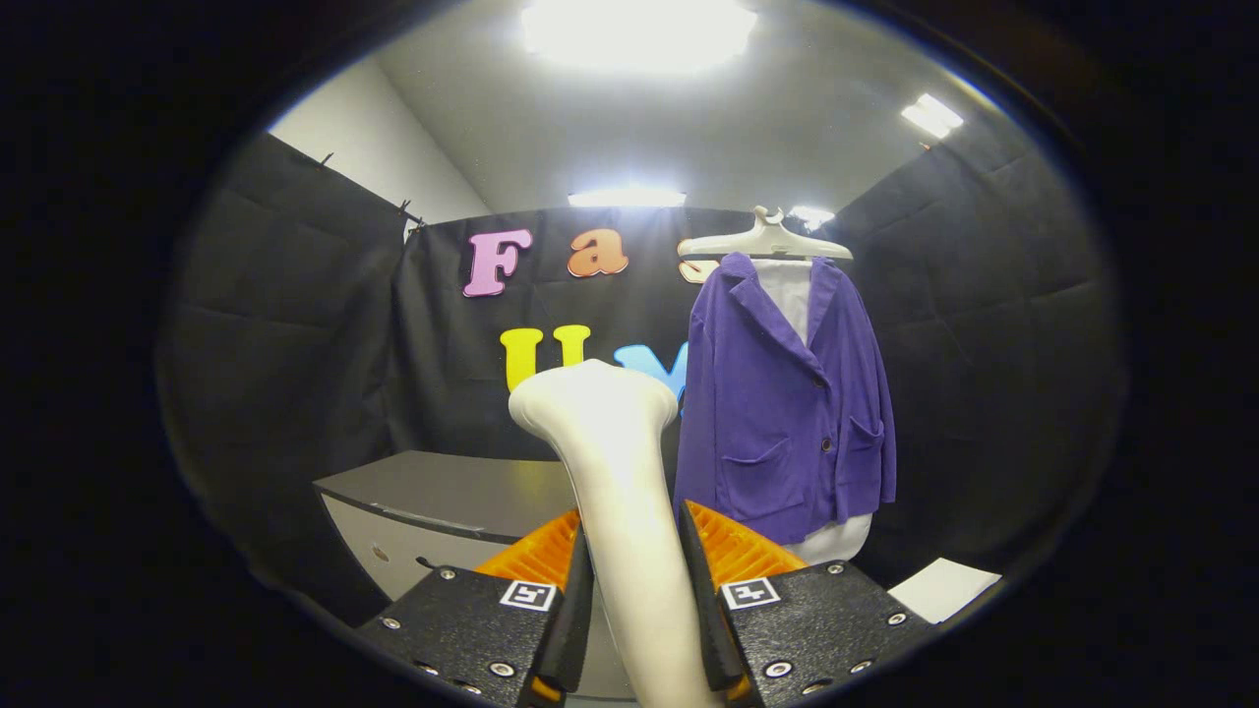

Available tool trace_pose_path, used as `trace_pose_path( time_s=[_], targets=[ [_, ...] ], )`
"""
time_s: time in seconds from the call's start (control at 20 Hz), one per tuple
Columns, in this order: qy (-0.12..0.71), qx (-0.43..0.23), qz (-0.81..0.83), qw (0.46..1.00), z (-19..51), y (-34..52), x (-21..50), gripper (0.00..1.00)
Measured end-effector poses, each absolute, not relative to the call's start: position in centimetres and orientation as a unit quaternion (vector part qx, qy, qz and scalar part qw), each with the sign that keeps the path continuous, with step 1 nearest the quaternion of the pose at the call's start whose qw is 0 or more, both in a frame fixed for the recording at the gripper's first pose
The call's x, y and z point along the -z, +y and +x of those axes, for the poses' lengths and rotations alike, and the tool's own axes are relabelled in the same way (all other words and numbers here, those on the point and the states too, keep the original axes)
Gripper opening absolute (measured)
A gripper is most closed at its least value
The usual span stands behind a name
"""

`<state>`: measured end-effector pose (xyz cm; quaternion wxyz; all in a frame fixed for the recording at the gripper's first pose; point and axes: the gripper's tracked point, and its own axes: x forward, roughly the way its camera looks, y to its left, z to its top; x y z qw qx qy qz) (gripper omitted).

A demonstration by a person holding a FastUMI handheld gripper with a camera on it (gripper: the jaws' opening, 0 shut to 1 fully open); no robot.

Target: Iron the clothes twice with a garment steamer, once on the left side and once on the right side.

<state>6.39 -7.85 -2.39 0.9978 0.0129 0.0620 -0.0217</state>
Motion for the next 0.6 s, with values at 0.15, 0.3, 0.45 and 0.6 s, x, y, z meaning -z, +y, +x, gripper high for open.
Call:
trace_pose_path(
  time_s=[0.15,0.3,0.45,0.6],
  targets=[
    [0.04,0.04,0.008,0.998,8.3,-9.3,-0.1,0.46],
    [0.019,0.054,0.007,0.998,11.4,-10.4,-2.7,0.46],
    [-0.003,0.078,0.004,0.997,14.3,-12.3,-5.4,0.46],
    [-0.029,0.1,0.008,0.995,17.1,-13.9,-8.0,0.46]
  ],
)
